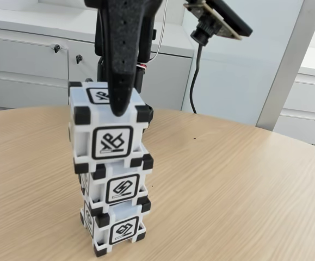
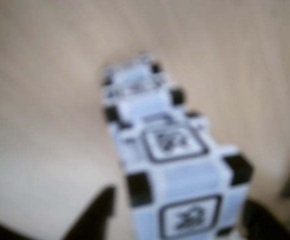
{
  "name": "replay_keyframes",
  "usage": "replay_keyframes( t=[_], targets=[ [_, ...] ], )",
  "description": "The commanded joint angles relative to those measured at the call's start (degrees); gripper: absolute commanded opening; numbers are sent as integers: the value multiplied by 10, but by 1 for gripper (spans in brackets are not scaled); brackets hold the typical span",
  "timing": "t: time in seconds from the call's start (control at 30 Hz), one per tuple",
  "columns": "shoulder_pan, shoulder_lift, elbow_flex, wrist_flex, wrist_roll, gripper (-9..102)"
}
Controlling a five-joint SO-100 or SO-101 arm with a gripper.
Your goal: Stack cubes from left to right.
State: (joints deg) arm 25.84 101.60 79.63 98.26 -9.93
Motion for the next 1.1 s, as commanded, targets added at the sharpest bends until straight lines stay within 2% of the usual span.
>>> replay_keyframes(
  t=[0.0, 0.43, 0.63, 0.83, 1.07],
  targets=[
    [-3, 4, -24, 3, -7, 27],
    [-4, 92, -25, 3, 13, 27],
    [-57, 165, -25, 3, 37, 27],
    [-130, 261, -25, 3, 72, 8],
    [-185, 358, -25, 2, 136, 0]
  ],
)
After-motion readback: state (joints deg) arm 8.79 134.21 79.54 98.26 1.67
